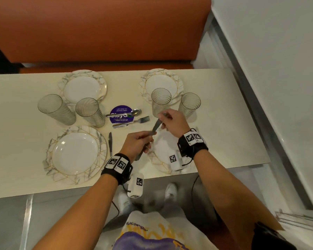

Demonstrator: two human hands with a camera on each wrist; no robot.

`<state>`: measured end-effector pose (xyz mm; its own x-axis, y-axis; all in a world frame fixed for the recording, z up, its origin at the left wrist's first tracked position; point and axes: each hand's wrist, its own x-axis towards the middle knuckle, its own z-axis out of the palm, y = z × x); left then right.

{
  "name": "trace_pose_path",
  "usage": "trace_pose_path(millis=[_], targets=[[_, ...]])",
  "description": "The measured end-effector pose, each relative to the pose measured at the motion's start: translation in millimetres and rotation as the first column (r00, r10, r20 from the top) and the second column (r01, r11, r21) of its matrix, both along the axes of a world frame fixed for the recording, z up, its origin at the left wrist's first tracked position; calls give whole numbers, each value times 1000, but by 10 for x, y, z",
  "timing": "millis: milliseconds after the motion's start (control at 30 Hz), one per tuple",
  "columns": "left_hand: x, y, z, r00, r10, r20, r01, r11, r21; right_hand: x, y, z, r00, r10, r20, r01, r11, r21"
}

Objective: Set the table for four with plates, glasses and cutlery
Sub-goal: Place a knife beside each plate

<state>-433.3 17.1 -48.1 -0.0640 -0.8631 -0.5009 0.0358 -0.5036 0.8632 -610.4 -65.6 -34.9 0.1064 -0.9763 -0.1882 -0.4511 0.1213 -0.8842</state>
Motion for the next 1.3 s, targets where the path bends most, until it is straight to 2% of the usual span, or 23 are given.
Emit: trace_pose_path(millis=[167,267,400,500,567,633,700,800,967,1100,1200,1300], targets=[[652,-19,99,998,-37,42,40,997,-71,492,-60,368,990,-6,138,8,1000,-17],[999,-78,314,998,-27,60,34,992,-120,659,-163,643,981,-32,189,48,996,-79],[1347,-392,829,990,-19,141,58,958,-282,726,-263,902,902,-182,391,252,958,-134],[1540,-766,1266,990,111,86,-69,918,-391,736,-255,951,860,-203,469,290,949,-121],[1551,-1017,1498,981,193,-22,-184,889,-420,777,-218,957,886,-140,441,217,968,-129],[1448,-1249,1606,961,255,-104,-275,865,-421,878,-200,959,941,-38,336,97,982,-160],[1275,-1438,1582,947,295,-125,-321,854,-409,992,-237,952,966,46,253,-3,986,-166],[1010,-1631,1362,936,335,-111,-352,856,-378,1112,-356,928,982,74,174,-58,994,-94],[734,-1777,875,942,329,-63,-333,898,-289,1139,-634,775,996,44,80,-46,999,21],[718,-2011,571,917,392,-72,-398,906,-144,1047,-798,647,997,49,-58,-46,997,62],[763,-2256,424,880,468,-77,-473,878,-74,918,-921,567,998,37,-48,-30,990,140],[791,-2542,218,880,474,29,-474,880,-33,752,-1023,514,999,34,-12,-31,983,180]])
